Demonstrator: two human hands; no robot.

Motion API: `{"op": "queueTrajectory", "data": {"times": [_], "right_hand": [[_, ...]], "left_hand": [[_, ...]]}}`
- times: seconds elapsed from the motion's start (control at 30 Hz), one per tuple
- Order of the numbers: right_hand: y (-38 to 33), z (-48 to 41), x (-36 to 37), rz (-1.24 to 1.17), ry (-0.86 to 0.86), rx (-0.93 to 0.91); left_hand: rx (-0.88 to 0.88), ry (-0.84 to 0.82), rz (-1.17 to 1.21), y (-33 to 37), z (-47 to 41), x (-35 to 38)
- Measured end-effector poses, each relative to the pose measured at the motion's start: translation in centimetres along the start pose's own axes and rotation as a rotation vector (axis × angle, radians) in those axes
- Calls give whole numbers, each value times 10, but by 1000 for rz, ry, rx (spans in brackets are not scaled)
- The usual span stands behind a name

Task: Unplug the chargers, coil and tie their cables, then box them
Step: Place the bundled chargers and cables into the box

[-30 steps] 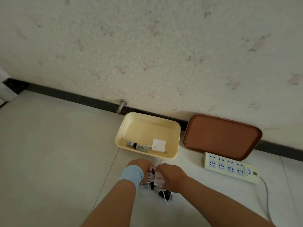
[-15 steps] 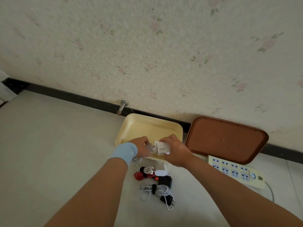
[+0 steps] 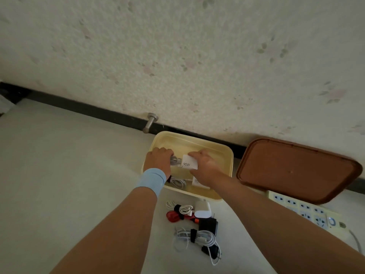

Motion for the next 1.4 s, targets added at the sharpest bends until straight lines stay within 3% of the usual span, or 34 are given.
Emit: {"op": "queueTrajectory", "data": {"times": [0.13,0.47,0.67,0.83,1.0,1.23,1.4], "right_hand": [[-1,-11,21,170,-15,-24],[31,-5,19,164,-169,75],[33,4,10,518,-202,15],[34,10,7,723,-275,-14],[42,15,7,695,-256,-73],[40,24,11,655,-273,-107],[19,40,-4,577,-172,-149]], "left_hand": [[55,-49,75,6,-1,17],[114,-195,-31,13,-9,36],[98,-151,-58,21,-13,27],[151,-239,-120,27,-10,34],[255,-273,3,32,-1,45],[365,-356,-179,45,8,47],[341,-249,-73,60,25,35]]}}
Point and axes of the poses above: each hand's wrist, its own z-axis away from the middle knuckle, its own x-axis out of the palm, y = z × x, the point moved 6 cm from there along -z, towards the middle knuckle, and after that the axes turned 4 degrees about x, right-handed, at the moved point
